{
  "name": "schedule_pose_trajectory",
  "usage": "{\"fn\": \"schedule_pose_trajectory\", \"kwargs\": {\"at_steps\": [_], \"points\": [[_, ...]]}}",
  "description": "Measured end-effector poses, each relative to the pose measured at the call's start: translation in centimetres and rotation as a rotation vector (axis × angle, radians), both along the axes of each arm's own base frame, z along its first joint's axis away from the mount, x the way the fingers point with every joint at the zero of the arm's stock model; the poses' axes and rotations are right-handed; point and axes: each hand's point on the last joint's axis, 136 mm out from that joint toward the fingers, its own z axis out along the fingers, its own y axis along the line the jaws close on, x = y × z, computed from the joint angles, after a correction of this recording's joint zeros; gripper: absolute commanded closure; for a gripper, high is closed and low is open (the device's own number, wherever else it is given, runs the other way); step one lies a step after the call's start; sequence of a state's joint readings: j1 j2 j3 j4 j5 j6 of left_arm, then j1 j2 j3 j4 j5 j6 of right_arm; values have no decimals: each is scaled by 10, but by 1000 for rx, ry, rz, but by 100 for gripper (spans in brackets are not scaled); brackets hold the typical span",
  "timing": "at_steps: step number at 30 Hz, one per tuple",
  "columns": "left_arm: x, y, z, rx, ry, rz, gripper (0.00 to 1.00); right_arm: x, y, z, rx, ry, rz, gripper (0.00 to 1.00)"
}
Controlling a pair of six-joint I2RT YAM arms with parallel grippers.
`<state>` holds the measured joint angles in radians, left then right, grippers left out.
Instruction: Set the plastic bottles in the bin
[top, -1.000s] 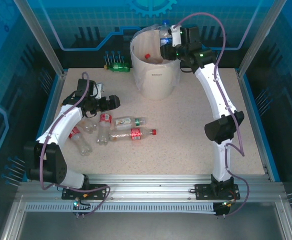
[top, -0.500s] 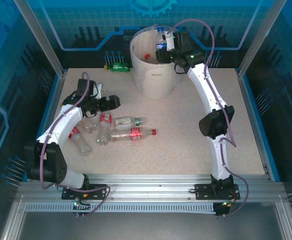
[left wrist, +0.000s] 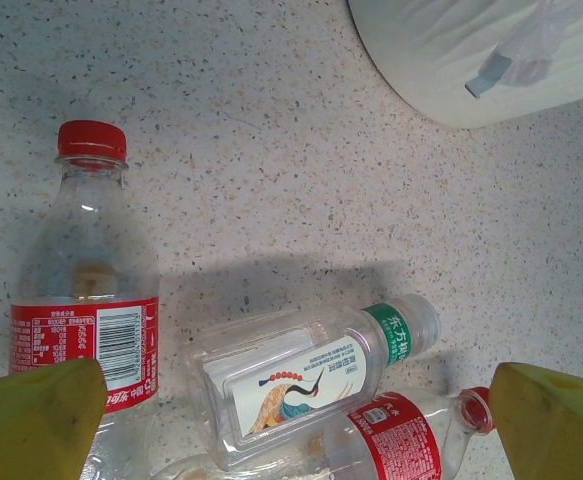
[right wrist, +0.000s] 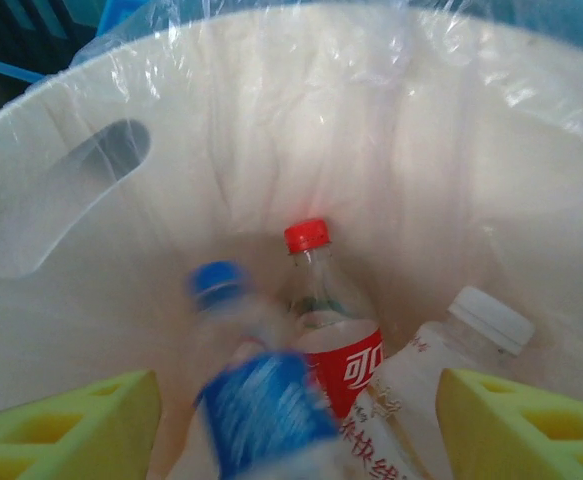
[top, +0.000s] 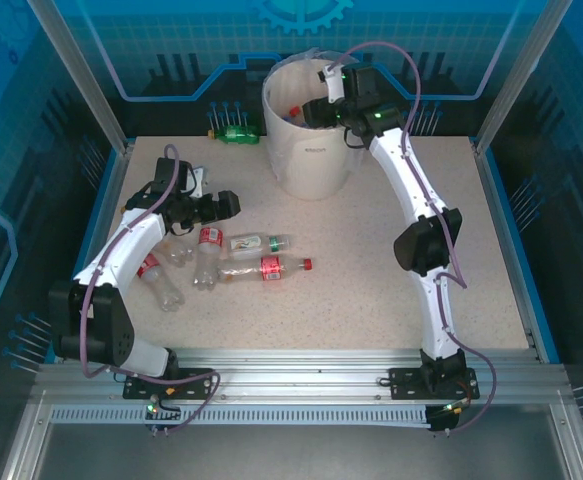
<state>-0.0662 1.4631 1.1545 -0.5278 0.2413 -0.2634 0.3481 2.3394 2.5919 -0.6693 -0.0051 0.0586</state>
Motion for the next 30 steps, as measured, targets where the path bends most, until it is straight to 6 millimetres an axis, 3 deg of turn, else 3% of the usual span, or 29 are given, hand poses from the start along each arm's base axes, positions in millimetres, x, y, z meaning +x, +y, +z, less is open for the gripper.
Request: {"fn": "schedule_pose_trajectory", "kwargs": {"at_steps": [16,19,23,30], "points": [[1,0,-2,-4,8,6,1,-4,5,0,-29,-14,58,7],[1,0,-3,-9,14,13,1,-10,5,10,-29,-21,75,6],[2,0,-6,-16,24,22,1,-28,2,47,-14,-74,96,6],[9,-4,-12,-61,45,49,1,-81,-13,145,30,-246,122,5]]}}
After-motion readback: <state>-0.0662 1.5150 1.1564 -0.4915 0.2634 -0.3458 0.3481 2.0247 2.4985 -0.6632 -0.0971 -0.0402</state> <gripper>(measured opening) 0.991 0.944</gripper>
